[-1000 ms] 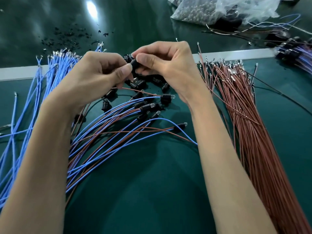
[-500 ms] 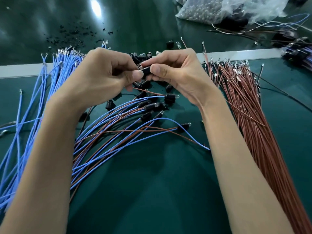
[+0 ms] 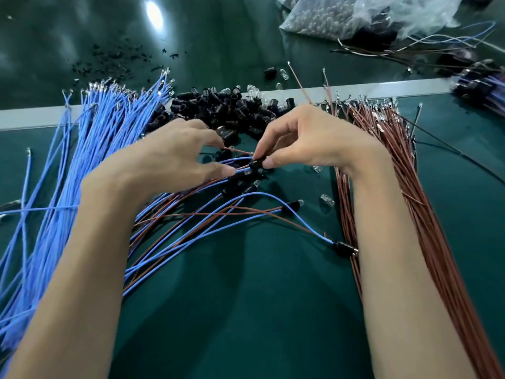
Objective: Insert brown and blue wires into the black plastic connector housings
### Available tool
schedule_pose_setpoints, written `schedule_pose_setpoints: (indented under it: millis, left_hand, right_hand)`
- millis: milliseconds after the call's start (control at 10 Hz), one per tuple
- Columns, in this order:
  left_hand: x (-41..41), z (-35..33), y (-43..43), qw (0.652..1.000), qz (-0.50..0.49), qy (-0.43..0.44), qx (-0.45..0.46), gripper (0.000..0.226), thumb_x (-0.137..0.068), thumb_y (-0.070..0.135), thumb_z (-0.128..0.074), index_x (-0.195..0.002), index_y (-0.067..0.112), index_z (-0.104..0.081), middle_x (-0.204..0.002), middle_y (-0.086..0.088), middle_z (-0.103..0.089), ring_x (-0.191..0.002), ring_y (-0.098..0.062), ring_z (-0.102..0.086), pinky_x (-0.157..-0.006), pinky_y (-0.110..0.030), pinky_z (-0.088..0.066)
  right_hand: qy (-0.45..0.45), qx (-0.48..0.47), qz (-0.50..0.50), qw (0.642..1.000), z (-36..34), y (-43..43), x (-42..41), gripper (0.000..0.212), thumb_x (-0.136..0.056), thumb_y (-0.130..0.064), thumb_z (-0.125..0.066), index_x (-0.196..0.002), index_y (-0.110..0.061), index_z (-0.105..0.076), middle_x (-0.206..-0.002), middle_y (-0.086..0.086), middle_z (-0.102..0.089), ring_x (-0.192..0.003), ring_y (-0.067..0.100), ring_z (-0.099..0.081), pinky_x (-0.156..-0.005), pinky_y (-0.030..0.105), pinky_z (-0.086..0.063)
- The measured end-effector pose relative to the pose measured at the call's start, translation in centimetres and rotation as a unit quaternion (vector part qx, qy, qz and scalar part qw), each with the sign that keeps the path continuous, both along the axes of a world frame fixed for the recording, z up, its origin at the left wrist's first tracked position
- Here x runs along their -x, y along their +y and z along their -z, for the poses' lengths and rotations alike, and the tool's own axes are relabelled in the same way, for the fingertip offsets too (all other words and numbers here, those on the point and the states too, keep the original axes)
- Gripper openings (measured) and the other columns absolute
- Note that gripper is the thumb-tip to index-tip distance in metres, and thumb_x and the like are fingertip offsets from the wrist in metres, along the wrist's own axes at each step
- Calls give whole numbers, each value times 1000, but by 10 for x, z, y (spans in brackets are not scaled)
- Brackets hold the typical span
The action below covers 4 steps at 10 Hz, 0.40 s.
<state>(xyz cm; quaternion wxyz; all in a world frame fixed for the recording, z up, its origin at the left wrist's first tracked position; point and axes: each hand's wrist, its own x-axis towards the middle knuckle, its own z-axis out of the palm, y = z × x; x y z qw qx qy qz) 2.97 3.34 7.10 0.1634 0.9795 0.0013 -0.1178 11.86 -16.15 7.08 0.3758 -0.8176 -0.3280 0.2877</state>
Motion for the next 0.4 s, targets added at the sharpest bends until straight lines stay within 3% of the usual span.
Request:
schedule_pose_setpoints:
  millis: [100, 200, 300, 400]
  left_hand:
    - [1, 1, -5, 999, -17, 28, -38, 86, -57, 82, -37, -121, 28, -56, -128, 7, -52, -123, -18, -35, -103, -41, -31]
    - [3, 3, -10, 994, -9, 37, -103, 103, -40, 93, -28, -116, 27, -50, -118, 8, -56, -114, -17, -36, -94, -44, -29]
    - [6, 9, -21, 982, -1, 88, -170, 120, -32, 97, -33, -124, 20, -42, -122, 1, -54, -116, -21, -38, -97, -47, -29]
    - [12, 15, -30, 970, 2, 83, -229, 110, -46, 92, -50, -124, 14, -39, -124, -6, -50, -117, -26, -43, -96, -45, -36]
  right_hand:
    - [-35, 43, 13, 998, -3, -1, 0, 20, -75, -2, -74, -80, -22, -74, -75, -5, -73, -61, 1, -59, -62, 19, -49]
    - [-84, 84, 35, 992, -6, -6, -2, 23, -75, -5, -73, -78, -27, -73, -77, -5, -73, -70, 7, -65, -68, 21, -52]
    - [-108, 131, 64, 983, -11, -8, -1, 23, -77, -5, -70, -75, -28, -71, -71, -8, -72, -58, -4, -59, -62, 13, -48]
    - [-135, 153, 109, 973, -11, -9, 4, 12, -81, -15, -70, -78, -26, -70, -78, -3, -73, -75, 7, -68, -83, 28, -54]
